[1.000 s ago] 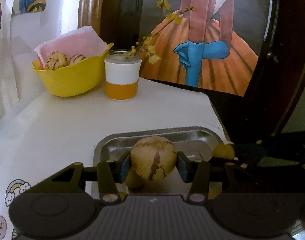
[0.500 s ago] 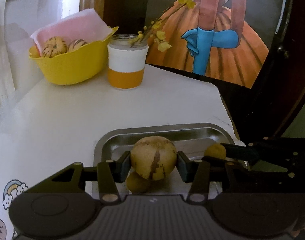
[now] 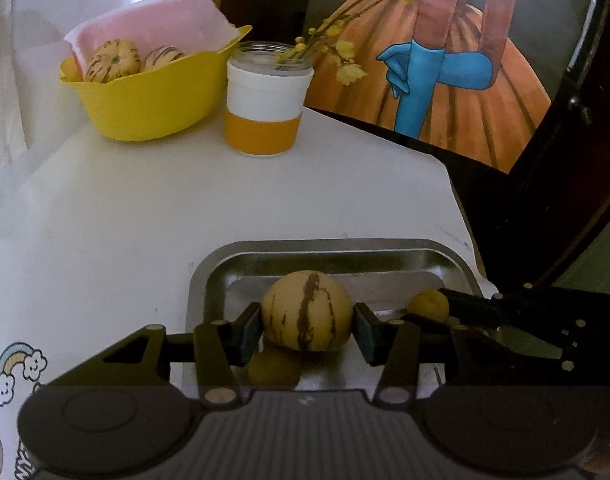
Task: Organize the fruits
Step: 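Carry both fruits over the tray and open both tools to release them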
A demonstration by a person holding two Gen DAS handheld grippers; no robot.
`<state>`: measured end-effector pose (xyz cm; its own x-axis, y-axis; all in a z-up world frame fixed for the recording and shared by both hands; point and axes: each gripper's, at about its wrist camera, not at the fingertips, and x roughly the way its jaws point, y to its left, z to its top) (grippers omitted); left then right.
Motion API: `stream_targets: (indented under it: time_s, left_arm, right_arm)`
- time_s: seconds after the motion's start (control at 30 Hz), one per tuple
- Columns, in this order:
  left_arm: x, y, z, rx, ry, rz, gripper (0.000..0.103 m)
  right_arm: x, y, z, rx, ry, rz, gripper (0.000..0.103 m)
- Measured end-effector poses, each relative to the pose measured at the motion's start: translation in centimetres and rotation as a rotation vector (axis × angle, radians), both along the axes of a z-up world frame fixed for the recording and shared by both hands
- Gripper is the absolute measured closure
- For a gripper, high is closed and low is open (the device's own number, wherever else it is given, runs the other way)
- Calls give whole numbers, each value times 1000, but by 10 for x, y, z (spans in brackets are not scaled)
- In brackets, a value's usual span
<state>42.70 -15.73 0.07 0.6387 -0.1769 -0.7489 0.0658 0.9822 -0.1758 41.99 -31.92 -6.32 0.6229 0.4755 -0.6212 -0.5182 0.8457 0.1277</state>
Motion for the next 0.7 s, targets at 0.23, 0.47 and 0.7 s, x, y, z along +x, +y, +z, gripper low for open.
stream_targets:
  time_s: [0.23,0.47,0.7]
  left_arm:
    - [-7,0,8,-9,-49,3,34]
    - [-22,9,21,-46,-105,39,11]
    - [-40,20,36,-54,-140,63,2]
  right_arm:
    - [-7,-4,1,13,-15,-39,51]
    - [-30,-9,17,19,-105,-98,30]
    - [-50,-15,40,57,-151,-144,16]
